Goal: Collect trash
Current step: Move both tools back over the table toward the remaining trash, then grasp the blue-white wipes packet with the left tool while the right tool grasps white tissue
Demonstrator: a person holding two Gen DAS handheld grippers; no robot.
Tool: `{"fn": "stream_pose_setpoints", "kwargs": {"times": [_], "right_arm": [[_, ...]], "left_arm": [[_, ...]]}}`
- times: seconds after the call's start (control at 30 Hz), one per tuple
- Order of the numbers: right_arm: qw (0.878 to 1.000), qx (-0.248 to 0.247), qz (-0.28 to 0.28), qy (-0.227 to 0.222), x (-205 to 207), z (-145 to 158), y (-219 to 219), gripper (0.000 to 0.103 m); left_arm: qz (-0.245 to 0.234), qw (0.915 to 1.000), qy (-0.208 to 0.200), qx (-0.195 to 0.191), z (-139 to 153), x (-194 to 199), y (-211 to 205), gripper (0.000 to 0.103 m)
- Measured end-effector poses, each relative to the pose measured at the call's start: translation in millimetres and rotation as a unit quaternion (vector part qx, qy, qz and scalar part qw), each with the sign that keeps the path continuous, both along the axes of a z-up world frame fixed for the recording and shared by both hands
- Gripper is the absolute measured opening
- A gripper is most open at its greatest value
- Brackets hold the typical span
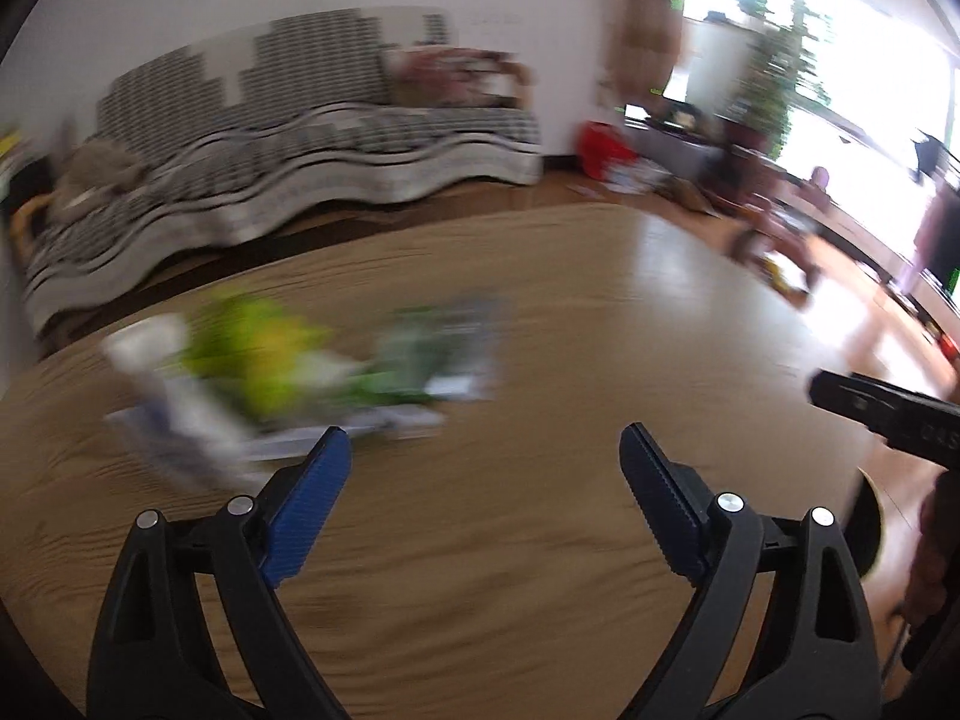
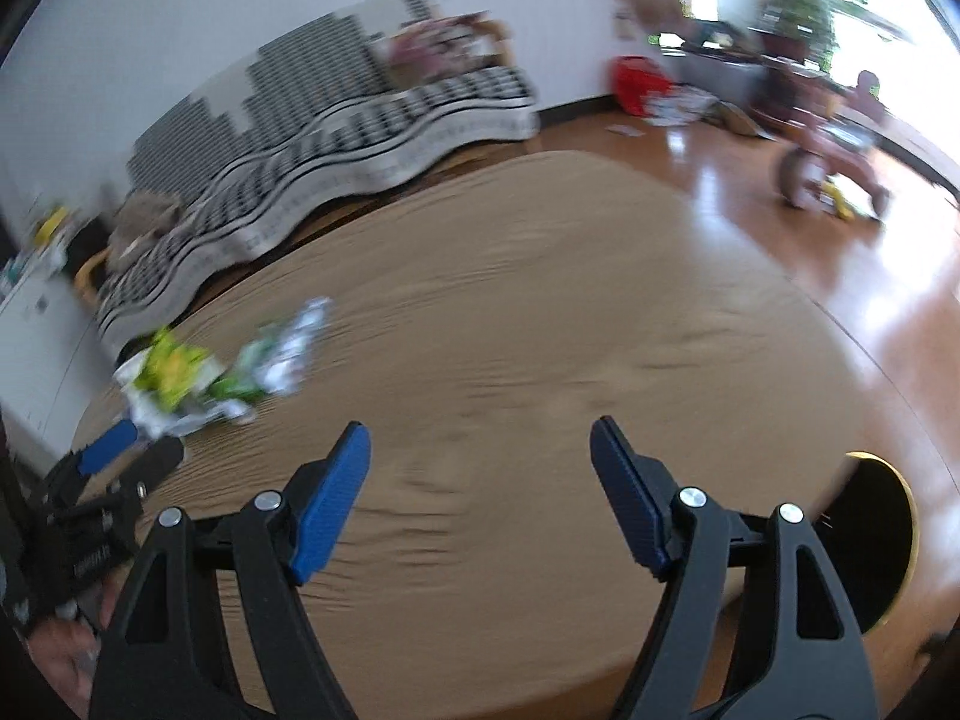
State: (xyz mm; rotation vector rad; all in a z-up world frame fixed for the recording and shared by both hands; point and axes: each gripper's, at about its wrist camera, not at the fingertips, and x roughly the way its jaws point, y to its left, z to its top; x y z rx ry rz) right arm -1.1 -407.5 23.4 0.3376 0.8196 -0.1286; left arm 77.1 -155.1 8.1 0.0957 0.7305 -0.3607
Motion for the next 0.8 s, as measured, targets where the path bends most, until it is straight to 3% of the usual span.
{"fn": "stream_pose_setpoints", "kwargs": {"times": [0.2,0.33,0.57,0.8], "right_arm": [[0.995,0.002,0.101,0.000,50,-11,106,0.073],[0.988,0.002,0.154,0.010,78,-27,168,0.073],[0.973,-0.025,0.226,0.036,116,-63,253,0.070],[0.970,-0.048,0.236,0.030,143,-79,294,0.070]], "left_arm": [[0.112,0.9935,0.019,-0.009,-15,33,128,0.088],[0.156,0.9867,0.042,-0.021,-30,46,185,0.088],[0.165,0.9848,0.054,-0.013,-42,53,208,0.088],[0.165,0.9840,0.066,-0.011,-55,62,217,0.088]]}}
